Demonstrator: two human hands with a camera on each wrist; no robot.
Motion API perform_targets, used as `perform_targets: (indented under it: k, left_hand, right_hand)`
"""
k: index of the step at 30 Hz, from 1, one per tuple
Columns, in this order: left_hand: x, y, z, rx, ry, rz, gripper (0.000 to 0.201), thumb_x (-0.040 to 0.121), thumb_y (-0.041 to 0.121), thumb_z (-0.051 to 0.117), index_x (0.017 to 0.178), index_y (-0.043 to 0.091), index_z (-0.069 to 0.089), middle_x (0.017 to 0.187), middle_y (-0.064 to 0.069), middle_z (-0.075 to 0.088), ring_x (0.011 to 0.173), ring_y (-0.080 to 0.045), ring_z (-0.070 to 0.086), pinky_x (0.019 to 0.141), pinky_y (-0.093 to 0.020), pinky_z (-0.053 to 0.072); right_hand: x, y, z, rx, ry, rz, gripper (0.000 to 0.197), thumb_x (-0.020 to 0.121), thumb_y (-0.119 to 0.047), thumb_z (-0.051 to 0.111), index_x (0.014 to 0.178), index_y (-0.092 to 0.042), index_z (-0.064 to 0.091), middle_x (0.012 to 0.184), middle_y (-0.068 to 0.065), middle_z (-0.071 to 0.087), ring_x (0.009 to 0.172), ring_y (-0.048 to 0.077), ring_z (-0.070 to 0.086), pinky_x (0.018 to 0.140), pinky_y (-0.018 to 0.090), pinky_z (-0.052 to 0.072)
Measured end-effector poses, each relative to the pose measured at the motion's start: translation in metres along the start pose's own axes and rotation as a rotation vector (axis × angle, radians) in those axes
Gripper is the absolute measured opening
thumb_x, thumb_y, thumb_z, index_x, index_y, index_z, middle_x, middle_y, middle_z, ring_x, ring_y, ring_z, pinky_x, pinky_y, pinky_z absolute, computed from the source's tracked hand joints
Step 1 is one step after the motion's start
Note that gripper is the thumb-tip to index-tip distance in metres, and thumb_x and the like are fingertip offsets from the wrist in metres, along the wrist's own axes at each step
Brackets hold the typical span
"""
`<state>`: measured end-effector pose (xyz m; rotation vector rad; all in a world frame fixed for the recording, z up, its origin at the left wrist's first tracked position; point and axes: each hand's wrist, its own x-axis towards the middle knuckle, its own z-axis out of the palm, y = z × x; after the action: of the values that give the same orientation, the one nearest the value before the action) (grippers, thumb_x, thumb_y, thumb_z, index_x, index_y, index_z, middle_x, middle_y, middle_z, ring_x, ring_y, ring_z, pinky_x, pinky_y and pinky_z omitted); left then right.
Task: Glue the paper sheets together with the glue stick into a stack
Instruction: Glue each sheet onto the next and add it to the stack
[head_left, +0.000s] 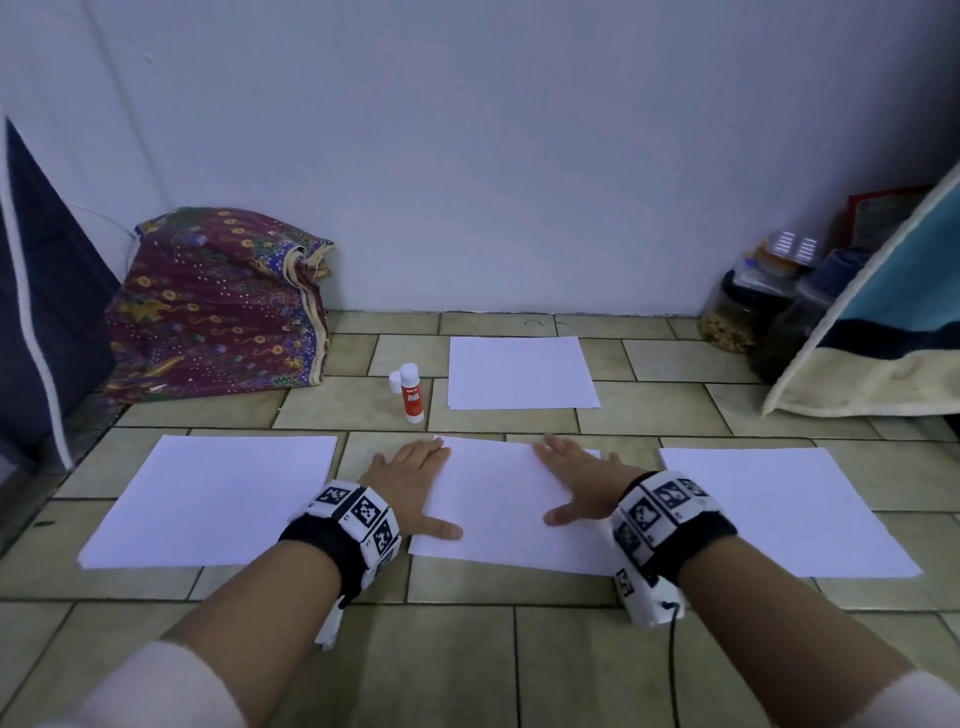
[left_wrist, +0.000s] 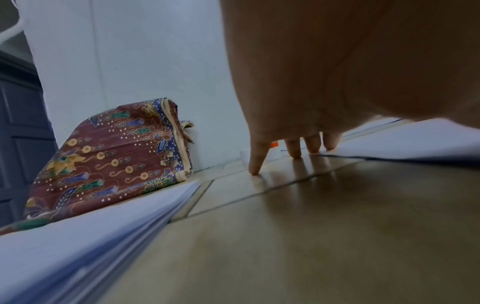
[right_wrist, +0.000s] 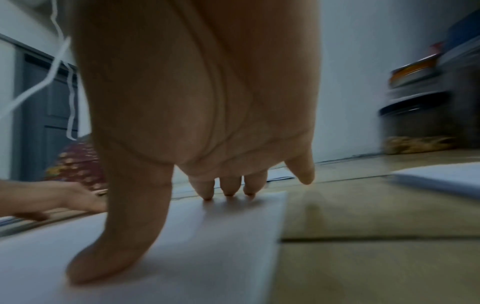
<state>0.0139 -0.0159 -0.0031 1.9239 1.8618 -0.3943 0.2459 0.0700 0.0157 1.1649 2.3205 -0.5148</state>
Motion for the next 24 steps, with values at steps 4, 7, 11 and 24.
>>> perform_targets:
  k: [4, 7, 11, 24]
  left_hand:
    - [0.006, -0.008, -0.003, 0.023, -0.042, 0.063, 0.178, -0.001, 0.104, 0.010, 0.153, 0.016, -0.007, 0.160, 0.003, -0.010, 0.147, -0.016, -0.005, 0.114, -0.057, 0.013]
    - [0.007, -0.009, 0.000, 0.020, -0.058, 0.069, 0.180, -0.004, 0.103, 0.010, 0.152, 0.018, -0.014, 0.159, 0.004, -0.018, 0.147, -0.019, -0.016, 0.115, -0.058, 0.007]
    - [0.008, -0.009, 0.003, 0.006, -0.071, 0.059, 0.179, -0.004, 0.103, 0.010, 0.151, 0.019, -0.019, 0.158, 0.003, -0.026, 0.145, -0.022, -0.025, 0.114, -0.061, 0.001]
    - [0.007, -0.010, 0.009, -0.008, -0.094, 0.016, 0.174, -0.002, 0.103, 0.004, 0.148, 0.021, -0.025, 0.154, 0.005, -0.035, 0.143, -0.022, -0.029, 0.110, -0.066, -0.005]
  right_hand:
    - [-0.011, 0.030, 0.001, 0.036, 0.028, 0.082, 0.109, 0.083, -0.052, 0.065, 0.152, -0.019, -0.012, 0.160, -0.004, -0.016, 0.148, 0.014, -0.006, 0.116, 0.056, 0.007]
    - [-0.012, 0.033, 0.008, 0.084, 0.130, 0.118, 0.115, 0.078, -0.053, 0.069, 0.153, -0.017, -0.010, 0.161, -0.003, -0.004, 0.148, 0.015, 0.008, 0.118, 0.050, 0.010]
    - [-0.014, 0.033, 0.010, 0.138, 0.200, 0.124, 0.117, 0.075, -0.054, 0.072, 0.153, -0.014, -0.005, 0.160, 0.000, 0.016, 0.142, 0.021, 0.028, 0.119, 0.043, 0.013]
    - [-0.034, 0.035, 0.013, 1.183, 0.507, 0.026, 0.087, 0.067, -0.012, 0.085, 0.137, -0.036, 0.039, 0.129, -0.002, 0.040, 0.107, 0.020, 0.059, 0.082, 0.031, 0.054]
